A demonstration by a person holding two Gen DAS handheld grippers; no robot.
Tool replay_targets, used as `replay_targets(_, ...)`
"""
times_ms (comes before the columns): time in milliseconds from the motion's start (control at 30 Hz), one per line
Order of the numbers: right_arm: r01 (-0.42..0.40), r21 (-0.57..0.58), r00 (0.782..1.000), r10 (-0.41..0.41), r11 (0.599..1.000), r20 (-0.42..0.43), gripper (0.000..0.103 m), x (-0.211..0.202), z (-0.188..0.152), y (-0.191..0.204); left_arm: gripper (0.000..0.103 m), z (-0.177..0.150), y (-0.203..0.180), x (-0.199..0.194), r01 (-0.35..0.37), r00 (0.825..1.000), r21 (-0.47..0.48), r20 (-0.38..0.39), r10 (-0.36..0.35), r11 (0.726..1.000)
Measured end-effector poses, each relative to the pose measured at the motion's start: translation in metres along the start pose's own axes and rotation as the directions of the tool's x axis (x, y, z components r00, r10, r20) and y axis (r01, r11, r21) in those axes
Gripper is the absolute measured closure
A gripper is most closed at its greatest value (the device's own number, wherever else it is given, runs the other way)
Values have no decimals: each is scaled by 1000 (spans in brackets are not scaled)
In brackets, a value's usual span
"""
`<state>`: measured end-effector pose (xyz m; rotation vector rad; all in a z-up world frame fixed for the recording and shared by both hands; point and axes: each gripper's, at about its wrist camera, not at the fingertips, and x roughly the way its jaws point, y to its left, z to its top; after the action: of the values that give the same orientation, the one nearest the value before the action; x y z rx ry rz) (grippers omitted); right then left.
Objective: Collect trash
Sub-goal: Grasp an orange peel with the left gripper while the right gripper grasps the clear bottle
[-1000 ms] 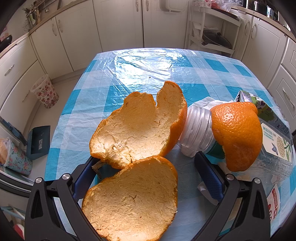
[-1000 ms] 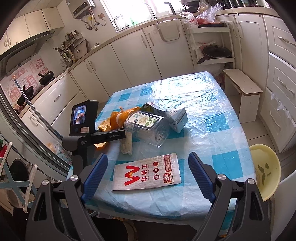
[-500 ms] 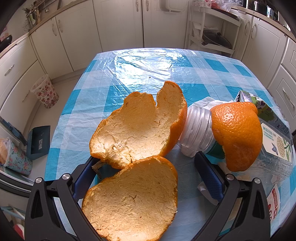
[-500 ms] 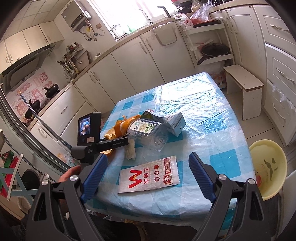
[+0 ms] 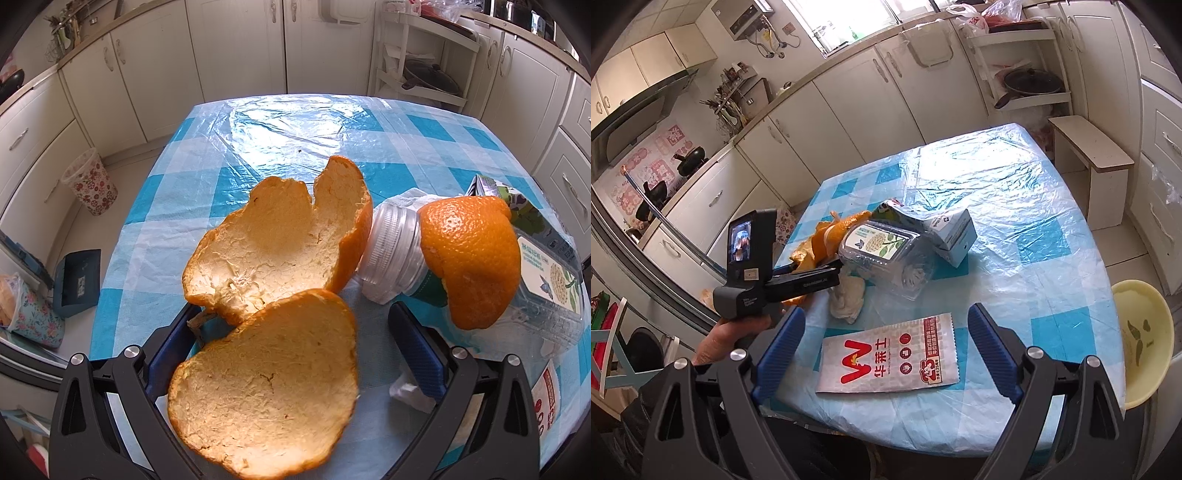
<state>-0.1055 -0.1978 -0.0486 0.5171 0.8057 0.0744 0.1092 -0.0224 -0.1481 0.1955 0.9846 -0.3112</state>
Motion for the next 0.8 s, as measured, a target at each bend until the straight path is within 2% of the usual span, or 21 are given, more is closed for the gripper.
replay_targets(133, -15, 21, 998, 16, 1000, -57, 17, 10, 4, -3, 6, -1, 0, -1, -14, 1000, -19, -9, 14, 1000)
replay_targets(200, -34, 33, 995, 37, 999, -89, 17, 14, 5, -4, 6, 0, 1, -2, 5, 999, 0, -36, -5, 1000)
replay_targets(267, -30, 25, 993, 32, 999, -113, 17, 16, 7, -5, 7, -5, 5, -11, 16, 1000, -14, -22, -16, 1000)
replay_targets(367, 12, -44, 991, -18, 999, -134, 17, 17, 9, -2, 7, -16, 17, -35, 19, 999, -58, 43, -17, 998)
replay_targets(500, 35, -136, 987, -55, 990, -150, 17, 19, 12, 7, 7, -31, 26, -62, 56, 996, -58, 68, -52, 997)
replay_targets(633, 48, -279, 986, -90, 959, -140, 17, 26, 21, 27, 7, -45, 23, -76, 92, 993, -11, 72, -91, 996)
replay_targets(800, 52, -420, 986, -112, 906, -119, 17, 43, 30, 48, 7, -46, 33, -78, 117, 990, -93, 90, -109, 989)
